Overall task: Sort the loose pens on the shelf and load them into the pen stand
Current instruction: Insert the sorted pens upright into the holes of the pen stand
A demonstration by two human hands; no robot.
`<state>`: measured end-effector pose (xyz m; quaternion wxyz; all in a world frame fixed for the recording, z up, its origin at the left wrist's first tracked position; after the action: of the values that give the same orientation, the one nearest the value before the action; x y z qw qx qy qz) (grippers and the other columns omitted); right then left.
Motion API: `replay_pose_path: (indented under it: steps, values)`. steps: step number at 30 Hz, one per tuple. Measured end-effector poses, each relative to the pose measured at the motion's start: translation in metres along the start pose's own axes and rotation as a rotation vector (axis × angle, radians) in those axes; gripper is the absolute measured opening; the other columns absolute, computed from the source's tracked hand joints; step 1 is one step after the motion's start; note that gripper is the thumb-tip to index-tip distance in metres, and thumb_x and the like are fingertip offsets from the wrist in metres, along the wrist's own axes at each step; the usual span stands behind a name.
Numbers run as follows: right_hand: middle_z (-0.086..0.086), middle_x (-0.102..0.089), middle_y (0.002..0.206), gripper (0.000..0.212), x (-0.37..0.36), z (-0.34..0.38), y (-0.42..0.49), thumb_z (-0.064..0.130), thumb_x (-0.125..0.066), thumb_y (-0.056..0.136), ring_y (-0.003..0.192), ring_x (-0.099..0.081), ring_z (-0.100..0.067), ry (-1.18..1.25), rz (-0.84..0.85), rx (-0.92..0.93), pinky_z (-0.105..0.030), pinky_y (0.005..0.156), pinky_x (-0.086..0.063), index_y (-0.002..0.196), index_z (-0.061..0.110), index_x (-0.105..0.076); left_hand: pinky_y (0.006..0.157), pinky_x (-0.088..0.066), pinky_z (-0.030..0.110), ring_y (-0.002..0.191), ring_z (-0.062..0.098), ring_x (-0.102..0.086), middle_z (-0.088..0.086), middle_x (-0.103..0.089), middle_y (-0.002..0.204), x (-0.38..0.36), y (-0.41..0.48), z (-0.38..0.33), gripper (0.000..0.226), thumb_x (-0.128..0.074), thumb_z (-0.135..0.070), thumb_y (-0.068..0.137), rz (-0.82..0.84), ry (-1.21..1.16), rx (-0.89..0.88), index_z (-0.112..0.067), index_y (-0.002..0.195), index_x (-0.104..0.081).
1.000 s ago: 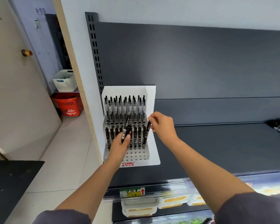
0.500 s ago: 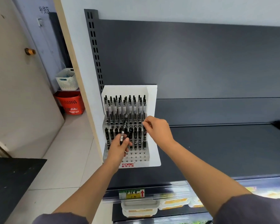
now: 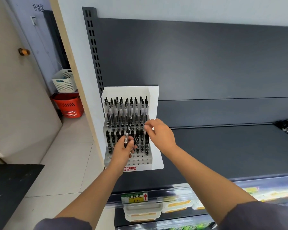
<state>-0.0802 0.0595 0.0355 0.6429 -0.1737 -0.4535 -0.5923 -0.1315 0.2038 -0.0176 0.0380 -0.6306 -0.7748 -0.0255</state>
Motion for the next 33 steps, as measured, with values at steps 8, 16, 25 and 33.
replay_pose_path:
  steps: [8, 16, 25, 33]
  values:
    - [-0.002, -0.063, 0.082, 0.006, 0.004, 0.013, -0.001, 0.016, -0.058, 0.093, 0.059, -0.059, -0.009, 0.743, 0.144, -0.278, -0.019, 0.049, -0.049, 0.095, 0.011, -0.062, 0.059, -0.046, 0.025, 0.064, 0.010, -0.056, -0.001, -0.063, 0.077, -0.009, -0.001, -0.009, 0.014, -0.045, -0.016, 0.098, 0.049, -0.060, -0.018, -0.025, 0.091, -0.054]
    - [-0.001, -0.064, 0.070, 0.016, 0.025, 0.011, 0.004, 0.021, -0.060, 0.092, 0.057, -0.063, -0.010, 0.522, 0.009, -0.158, -0.020, 0.052, -0.052, 0.076, 0.019, -0.063, 0.072, -0.043, 0.028, 0.080, 0.012, -0.052, -0.003, -0.058, 0.088, -0.001, 0.000, -0.015, 0.010, -0.047, -0.017, 0.096, -0.004, 0.144, -0.160, -0.022, 0.092, -0.055]
    - [-0.004, -0.065, 0.071, 0.020, 0.014, 0.020, -0.001, 0.028, -0.055, 0.095, 0.069, -0.062, -0.023, 0.160, -0.029, 0.003, -0.041, 0.072, -0.054, 0.095, 0.011, -0.066, 0.062, -0.037, 0.029, 0.064, 0.013, -0.039, -0.003, -0.047, 0.075, 0.009, -0.004, -0.005, 0.012, -0.047, -0.028, 0.096, -0.034, 0.139, -0.111, -0.017, 0.093, -0.051]
    - [0.000, -0.070, 0.082, 0.024, 0.008, 0.027, 0.006, 0.036, -0.051, 0.096, 0.077, -0.063, -0.019, -0.010, -0.032, 0.049, -0.034, 0.068, -0.053, 0.099, 0.018, -0.066, 0.044, -0.029, 0.016, 0.049, 0.008, -0.031, 0.001, -0.040, 0.067, 0.015, -0.006, -0.006, 0.015, -0.035, -0.024, 0.101, 0.014, 0.033, -0.044, -0.017, 0.099, -0.049]
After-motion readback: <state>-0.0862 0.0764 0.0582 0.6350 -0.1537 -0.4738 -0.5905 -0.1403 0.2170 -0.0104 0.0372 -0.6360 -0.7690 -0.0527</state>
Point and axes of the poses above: each hand's wrist, its own y-axis towards the middle knuckle, its own x-axis out of the back of the hand, z = x × y, the point moved 2 cm from there along y, towards the middle knuckle
